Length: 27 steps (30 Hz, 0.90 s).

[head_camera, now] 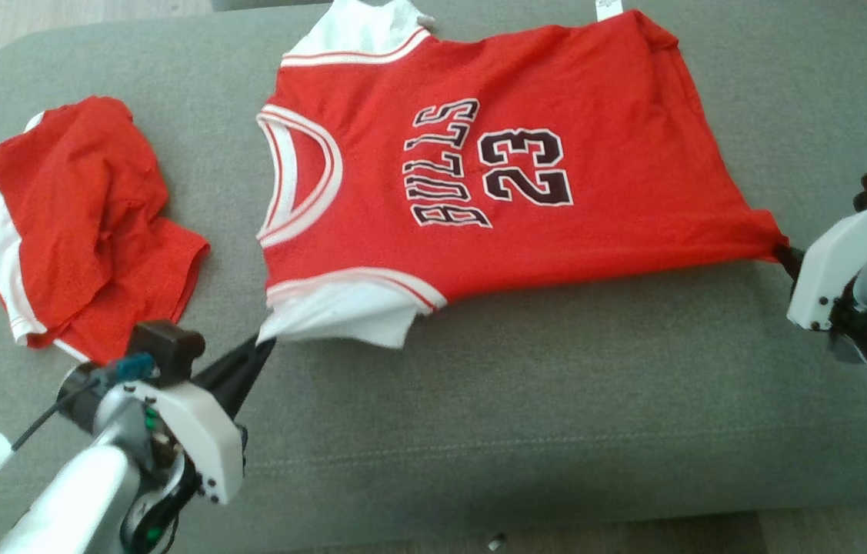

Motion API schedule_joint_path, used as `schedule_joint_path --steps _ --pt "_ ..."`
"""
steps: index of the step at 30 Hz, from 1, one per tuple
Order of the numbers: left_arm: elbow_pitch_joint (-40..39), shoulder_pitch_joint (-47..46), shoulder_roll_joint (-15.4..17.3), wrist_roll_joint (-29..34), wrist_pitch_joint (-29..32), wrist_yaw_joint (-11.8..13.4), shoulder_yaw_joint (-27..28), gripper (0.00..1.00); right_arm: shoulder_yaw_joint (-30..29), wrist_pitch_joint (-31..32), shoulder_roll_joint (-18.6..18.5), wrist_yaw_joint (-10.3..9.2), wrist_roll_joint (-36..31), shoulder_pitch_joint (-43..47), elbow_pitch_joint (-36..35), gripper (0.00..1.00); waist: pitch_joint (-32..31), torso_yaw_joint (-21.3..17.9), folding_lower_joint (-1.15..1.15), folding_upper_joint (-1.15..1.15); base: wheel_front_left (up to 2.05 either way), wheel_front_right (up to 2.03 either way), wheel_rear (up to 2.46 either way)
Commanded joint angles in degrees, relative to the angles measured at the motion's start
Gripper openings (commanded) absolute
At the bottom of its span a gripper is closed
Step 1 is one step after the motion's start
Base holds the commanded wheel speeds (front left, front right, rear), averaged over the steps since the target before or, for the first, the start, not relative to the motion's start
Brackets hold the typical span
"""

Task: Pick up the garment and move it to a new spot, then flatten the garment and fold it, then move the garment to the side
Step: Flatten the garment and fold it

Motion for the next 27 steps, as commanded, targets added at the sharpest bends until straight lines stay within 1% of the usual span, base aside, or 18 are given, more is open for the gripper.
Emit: schedule_joint_path --steps 1,2,5,9,15,18,24,27 --pt "-2.4 -1.2 3.6 -1.2 1.1 0.0 1.5 0.0 1.4 1.0 -2.4 0.2 1.0 0.5 -3.0 0.0 -0.3 -0.2 0.01 0.0 0.0 0.0 0.0" --pt "-2.4 -1.2 3.6 -1.2 1.1 0.0 1.5 0.0 1.4 1.0 -2.4 0.2 1.0 0.5 -3.0 0.0 -0.3 -0.2 0.01 0.0 0.0 0.0 0.0" --pt "-3.9 -0.1 5.6 -3.3 3.1 0.0 -0.6 0.0 3.7 3.8 -4.0 0.2 2.1 2.3 -4.9 0.0 -1.2 -0.5 0.01 0.0 0.0 0.0 0.0" --pt "-5.5 1.5 8.0 -6.0 5.3 0.0 -2.3 0.0 7.2 8.0 -6.7 0.2 3.8 5.1 -8.1 0.0 -2.6 -0.8 0.01 0.0 0.0 0.0 0.0" --pt "-9.3 4.0 11.7 -10.5 8.7 0.0 -5.5 0.0 11.0 14.1 -10.5 0.2 8.0 9.0 -13.8 0.0 -4.7 -1.1 0.01 0.0 0.0 0.0 0.0" --pt "-11.2 5.6 12.2 -14.6 10.4 0.0 -5.6 0.0 12.4 18.2 -12.3 0.2 11.5 11.4 -17.1 0.0 -5.6 -1.2 0.01 0.0 0.0 0.0 0.0" --pt "-15.5 8.2 15.3 -19.2 15.3 0.0 -6.8 0.0 14.2 24.9 -16.7 0.2 16.2 15.8 -24.0 0.0 -6.2 -1.6 0.01 0.0 0.0 0.0 0.0" --pt "-17.3 8.6 16.7 -20.5 16.4 0.2 -6.2 0.0 14.0 26.6 -18.7 0.2 17.4 16.8 -27.2 0.0 -5.6 -1.9 0.01 0.0 0.0 0.0 0.0"
